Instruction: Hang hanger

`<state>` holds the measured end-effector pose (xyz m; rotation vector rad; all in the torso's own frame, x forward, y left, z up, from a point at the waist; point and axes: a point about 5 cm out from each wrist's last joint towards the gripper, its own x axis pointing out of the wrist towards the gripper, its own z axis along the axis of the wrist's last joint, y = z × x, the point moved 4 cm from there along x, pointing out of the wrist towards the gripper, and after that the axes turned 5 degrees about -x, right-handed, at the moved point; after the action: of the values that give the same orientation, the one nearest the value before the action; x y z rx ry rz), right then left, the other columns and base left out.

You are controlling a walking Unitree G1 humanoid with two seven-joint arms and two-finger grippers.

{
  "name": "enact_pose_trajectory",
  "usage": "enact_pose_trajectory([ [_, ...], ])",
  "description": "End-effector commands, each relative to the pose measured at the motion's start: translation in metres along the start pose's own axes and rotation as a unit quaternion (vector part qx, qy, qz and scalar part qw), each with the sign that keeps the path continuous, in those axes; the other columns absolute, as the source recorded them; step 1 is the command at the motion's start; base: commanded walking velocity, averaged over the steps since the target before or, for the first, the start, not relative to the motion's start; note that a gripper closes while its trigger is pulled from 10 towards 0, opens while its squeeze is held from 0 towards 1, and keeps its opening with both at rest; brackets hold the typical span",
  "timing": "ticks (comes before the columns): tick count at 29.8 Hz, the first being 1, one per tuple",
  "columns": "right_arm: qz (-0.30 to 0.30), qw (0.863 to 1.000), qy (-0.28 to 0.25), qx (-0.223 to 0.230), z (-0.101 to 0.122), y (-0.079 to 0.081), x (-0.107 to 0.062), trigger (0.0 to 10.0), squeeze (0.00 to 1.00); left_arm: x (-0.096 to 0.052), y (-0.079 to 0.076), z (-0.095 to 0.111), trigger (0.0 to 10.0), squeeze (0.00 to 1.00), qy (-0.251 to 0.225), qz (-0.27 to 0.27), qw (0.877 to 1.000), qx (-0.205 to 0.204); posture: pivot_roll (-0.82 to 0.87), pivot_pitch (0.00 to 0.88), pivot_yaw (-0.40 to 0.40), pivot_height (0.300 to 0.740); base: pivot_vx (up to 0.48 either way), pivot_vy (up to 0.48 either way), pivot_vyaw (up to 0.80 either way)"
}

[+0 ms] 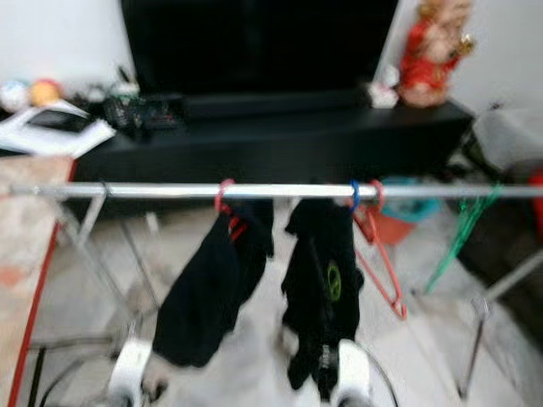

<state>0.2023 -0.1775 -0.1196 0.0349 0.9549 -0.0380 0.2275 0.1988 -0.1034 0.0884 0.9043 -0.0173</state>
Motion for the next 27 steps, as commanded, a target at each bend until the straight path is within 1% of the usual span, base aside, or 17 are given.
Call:
enact_pose_trajectory([
  [1, -0.010, 1.000, -0.002, 0.001, 0.0004, -0.0069, -0.0006, 10.0, 0.00, -0.0001, -0.0050, -0.0048, 10.0, 0.00, 0.008, -0.007, 1.000, 0.005, 0.02, 0.000, -0.010, 0.740, 0.000, 0.000, 0.00],
  [16, -0.010, 1.000, -0.004, 0.002, 0.0008, -0.0069, -0.0006, 10.0, 0.00, -0.0007, 0.0014, -0.0056, 10.0, 0.00, 0.011, 0.001, 1.000, 0.007, 0.02, 0.000, -0.010, 0.740, 0.000, 0.000, 0.00],
  [25, -0.010, 1.000, -0.004, 0.002, 0.0008, -0.0068, -0.0006, 10.0, 0.00, -0.0007, 0.0015, -0.0054, 10.0, 0.00, 0.012, 0.002, 1.000, 0.008, 0.02, 0.000, -0.010, 0.740, 0.000, -0.300, 0.00],
  [26, -0.010, 1.000, -0.004, 0.002, 0.0007, -0.0068, -0.0006, 10.0, 0.00, -0.0005, 0.0015, -0.0048, 10.0, 0.00, 0.012, 0.002, 1.000, 0.008, 0.02, 0.000, -0.010, 0.740, 0.000, 0.000, 0.00],
  [27, -0.010, 1.000, -0.003, 0.002, -0.0001, -0.0069, -0.0008, 10.0, 0.00, 0.0000, -0.0013, -0.0043, 10.0, 0.00, 0.014, 0.000, 1.000, 0.011, 0.02, 0.000, -0.007, 0.740, 0.000, -0.277, 0.00],
])
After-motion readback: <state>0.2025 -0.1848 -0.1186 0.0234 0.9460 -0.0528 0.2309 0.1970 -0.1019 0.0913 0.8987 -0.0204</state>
